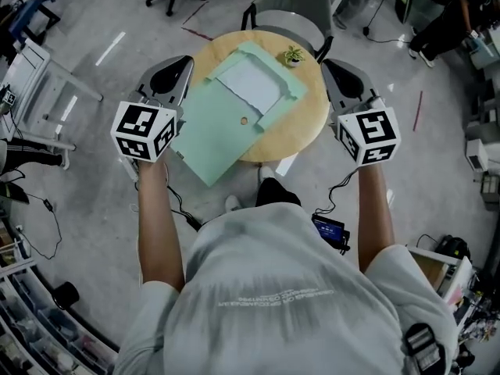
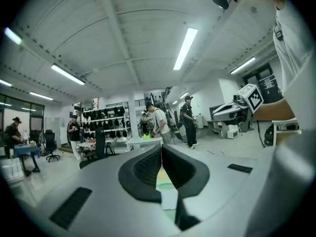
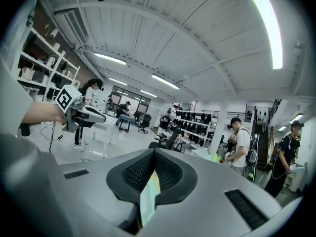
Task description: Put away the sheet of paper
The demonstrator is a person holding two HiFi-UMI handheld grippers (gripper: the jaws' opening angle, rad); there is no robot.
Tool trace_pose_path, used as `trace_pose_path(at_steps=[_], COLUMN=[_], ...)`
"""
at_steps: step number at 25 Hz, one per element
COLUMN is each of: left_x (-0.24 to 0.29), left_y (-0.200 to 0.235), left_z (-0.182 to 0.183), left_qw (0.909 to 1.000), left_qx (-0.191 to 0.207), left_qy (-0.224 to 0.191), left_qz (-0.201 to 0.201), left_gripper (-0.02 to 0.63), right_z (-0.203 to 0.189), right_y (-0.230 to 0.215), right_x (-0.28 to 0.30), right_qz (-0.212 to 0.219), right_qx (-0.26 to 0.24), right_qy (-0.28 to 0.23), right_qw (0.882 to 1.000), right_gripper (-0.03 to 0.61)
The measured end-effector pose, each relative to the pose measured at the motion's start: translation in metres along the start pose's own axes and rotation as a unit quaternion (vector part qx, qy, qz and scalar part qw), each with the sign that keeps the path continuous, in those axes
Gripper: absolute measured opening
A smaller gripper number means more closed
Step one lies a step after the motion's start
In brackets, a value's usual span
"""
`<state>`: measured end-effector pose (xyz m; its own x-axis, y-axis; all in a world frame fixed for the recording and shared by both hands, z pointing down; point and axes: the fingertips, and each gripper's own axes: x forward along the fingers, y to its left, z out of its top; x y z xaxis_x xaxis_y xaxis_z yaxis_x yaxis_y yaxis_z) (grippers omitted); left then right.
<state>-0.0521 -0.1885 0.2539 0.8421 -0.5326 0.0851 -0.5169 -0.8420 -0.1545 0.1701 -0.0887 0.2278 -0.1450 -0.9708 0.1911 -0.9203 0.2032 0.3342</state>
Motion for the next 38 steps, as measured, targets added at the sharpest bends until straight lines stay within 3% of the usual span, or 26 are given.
trace_pose_path(at_steps=[6,11,16,22,38], left_x=[-0.024,-0.032,-0.036,-0.037,-0.029], left_y=[-0.021,-0.029,-0.024,-0.031,-0.037], left_z=[0.061,0.078,0.082,0.079,0.046], left_qw=[0.9978,0.9960,0.9957,0.9943,0.9977], left_qx=[0.038,0.066,0.075,0.093,0.052], left_qy=[-0.041,-0.049,-0.052,-0.042,-0.017], left_qz=[-0.035,-0.036,-0.021,-0.031,-0.040], left_gripper=[0.023,0.023,0.023,0.023,0.023], right_z=[0.048,0.059,0.061,0.062,0.018], right_y=[0.008,0.009,0.009,0.015,0.022], right_x=[-0.018,-0.021,-0.022,-0.020,-0.017], right_qz=[-0.010,-0.008,-0.019,-0.015,-0.002], right_qx=[-0.030,-0.041,-0.038,-0.043,-0.044], right_qy=[-0.039,-0.042,-0.046,-0.045,-0.005], right_qw=[0.999,0.998,0.998,0.998,0.999], right_gripper=[0.028,0.028,0.028,0.028,0.028])
